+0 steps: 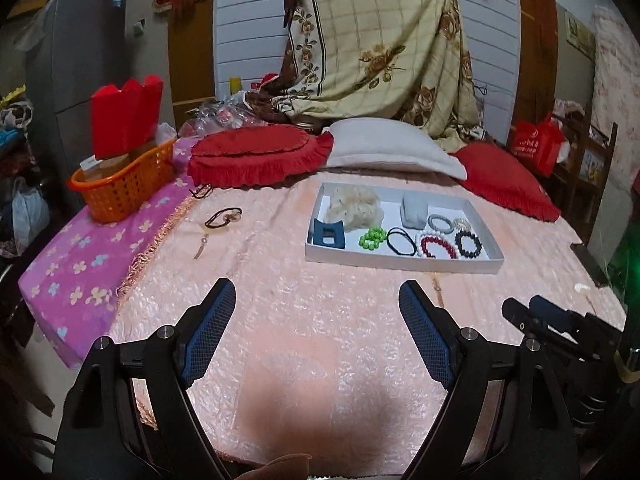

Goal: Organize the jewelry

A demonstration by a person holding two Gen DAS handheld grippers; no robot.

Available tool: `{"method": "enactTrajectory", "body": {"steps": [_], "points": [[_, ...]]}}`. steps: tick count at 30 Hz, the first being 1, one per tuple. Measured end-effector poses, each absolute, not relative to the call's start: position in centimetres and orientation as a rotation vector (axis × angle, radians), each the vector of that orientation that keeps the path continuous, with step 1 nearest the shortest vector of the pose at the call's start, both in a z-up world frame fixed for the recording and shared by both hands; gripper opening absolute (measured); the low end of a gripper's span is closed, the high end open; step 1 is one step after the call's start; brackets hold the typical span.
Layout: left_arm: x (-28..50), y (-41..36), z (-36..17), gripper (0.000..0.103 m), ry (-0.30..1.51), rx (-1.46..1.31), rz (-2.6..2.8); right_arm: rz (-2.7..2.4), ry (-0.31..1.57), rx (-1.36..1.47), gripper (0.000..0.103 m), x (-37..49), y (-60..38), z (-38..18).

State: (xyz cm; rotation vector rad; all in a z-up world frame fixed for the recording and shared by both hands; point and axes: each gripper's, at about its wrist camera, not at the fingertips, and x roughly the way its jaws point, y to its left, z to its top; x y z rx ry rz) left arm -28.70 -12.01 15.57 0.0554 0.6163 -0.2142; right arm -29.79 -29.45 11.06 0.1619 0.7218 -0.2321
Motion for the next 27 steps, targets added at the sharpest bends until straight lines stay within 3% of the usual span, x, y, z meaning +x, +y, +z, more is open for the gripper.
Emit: {"method": "enactTrajectory", "body": {"steps": [27], "points": [[-27.9, -13.3, 11.9, 0.084, 0.742, 0.136, -0.193, -0.243, 0.781, 0.158, 0.036, -29.3, -29.2, 9.5]]}}
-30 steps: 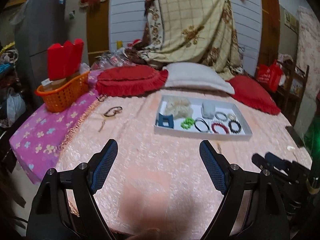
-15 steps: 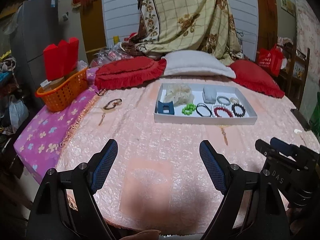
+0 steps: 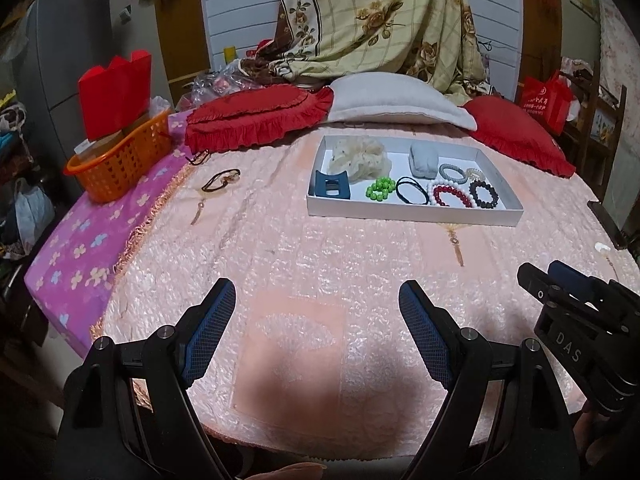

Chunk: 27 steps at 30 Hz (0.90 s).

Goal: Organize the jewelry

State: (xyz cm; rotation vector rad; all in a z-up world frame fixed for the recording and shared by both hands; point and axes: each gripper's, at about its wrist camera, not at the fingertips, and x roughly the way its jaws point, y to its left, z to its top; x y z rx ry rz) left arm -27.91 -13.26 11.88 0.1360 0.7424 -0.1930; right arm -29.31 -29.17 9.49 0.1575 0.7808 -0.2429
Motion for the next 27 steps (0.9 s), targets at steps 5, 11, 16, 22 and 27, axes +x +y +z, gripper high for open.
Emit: {"method": "enactTrajectory", "body": {"steps": [5, 11, 16, 22, 27], "points": [[-27.7, -13.3, 11.5, 0.084, 0.763, 0.136, -0.193, -0.238, 0.791, 0.162, 0.037, -29.2, -29.2, 9.3], [-27.4, -13.2, 11.1, 0.084, 0.782, 0.133, -0.189, -0.238, 0.798, 0.171, 0.037, -29.1, -29.3, 9.1], [-27.2, -13.4, 10.7, 0.084, 0.801, 0.136, -0.196, -0.240, 0.807, 0.172, 0.037, -28.9, -29.3, 8.8], [-26.9, -13.4, 10.3, 0.084, 0.812, 0.135, -0.194, -0.244, 0.817, 0.174, 0.037, -28.8, -29.5, 8.4], [-26.7, -13.4, 9.9, 0.084, 0.827, 0.134, -0.193, -0.241, 0.828, 0.173, 0.037, -28.7, -29.5, 8.0]]}}
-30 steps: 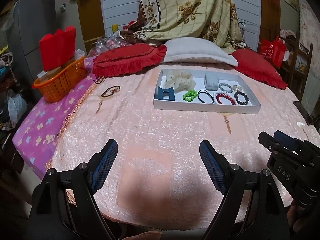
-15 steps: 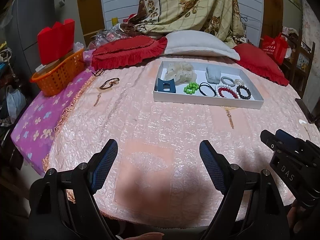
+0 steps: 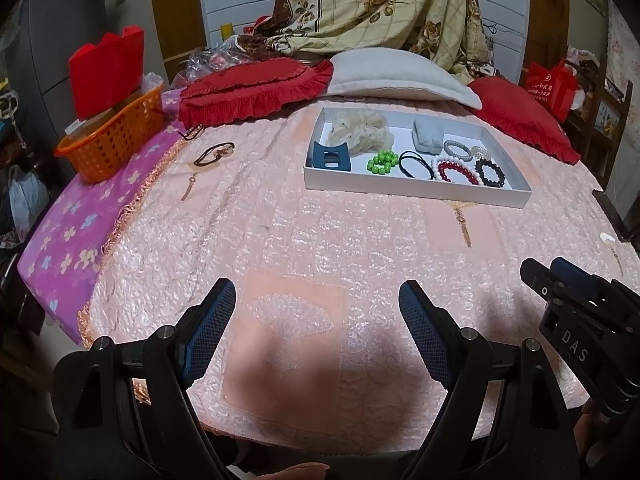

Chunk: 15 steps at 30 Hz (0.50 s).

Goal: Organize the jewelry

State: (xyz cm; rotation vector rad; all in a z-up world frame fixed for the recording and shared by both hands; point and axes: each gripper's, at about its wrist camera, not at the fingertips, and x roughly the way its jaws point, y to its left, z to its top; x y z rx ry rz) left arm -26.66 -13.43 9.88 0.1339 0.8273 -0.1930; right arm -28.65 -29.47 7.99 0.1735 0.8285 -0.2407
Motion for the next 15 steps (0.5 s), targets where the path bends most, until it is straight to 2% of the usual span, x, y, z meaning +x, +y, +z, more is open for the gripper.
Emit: {"method": "enactTrajectory", "body": {"steps": [15], "points": [[-26.05, -13.64, 9.04, 0.084, 0.861, 0.137, -0.188, -0.242, 0.846, 0.176, 0.037, -28.40, -29.44, 7.29]]}}
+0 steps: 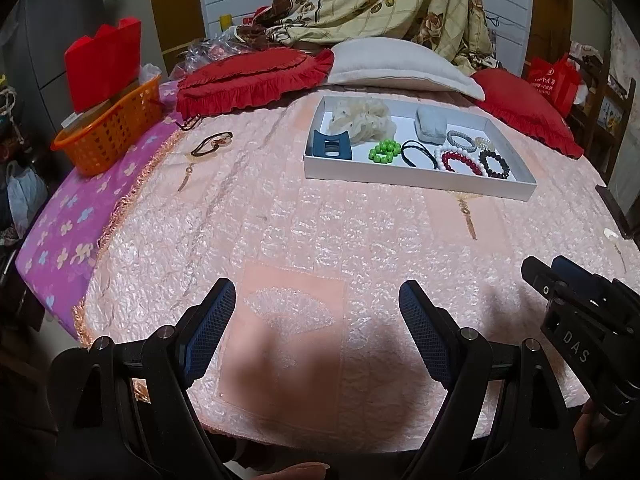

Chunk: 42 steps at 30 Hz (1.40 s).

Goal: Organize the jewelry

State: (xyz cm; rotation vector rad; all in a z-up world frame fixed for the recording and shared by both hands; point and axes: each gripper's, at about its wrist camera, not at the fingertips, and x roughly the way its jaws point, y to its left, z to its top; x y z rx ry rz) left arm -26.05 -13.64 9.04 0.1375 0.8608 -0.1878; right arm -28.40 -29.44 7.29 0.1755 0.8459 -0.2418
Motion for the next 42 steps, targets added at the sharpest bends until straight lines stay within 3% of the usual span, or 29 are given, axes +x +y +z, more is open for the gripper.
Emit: {"method": "enactTrajectory", "body": {"steps": [42], "points": [[-25.7, -14.5, 7.5, 0.084, 0.902, 0.161, -0.208, -0.231, 0.885, 0.181, 0.037, -27.6, -29.2, 5.5]]}}
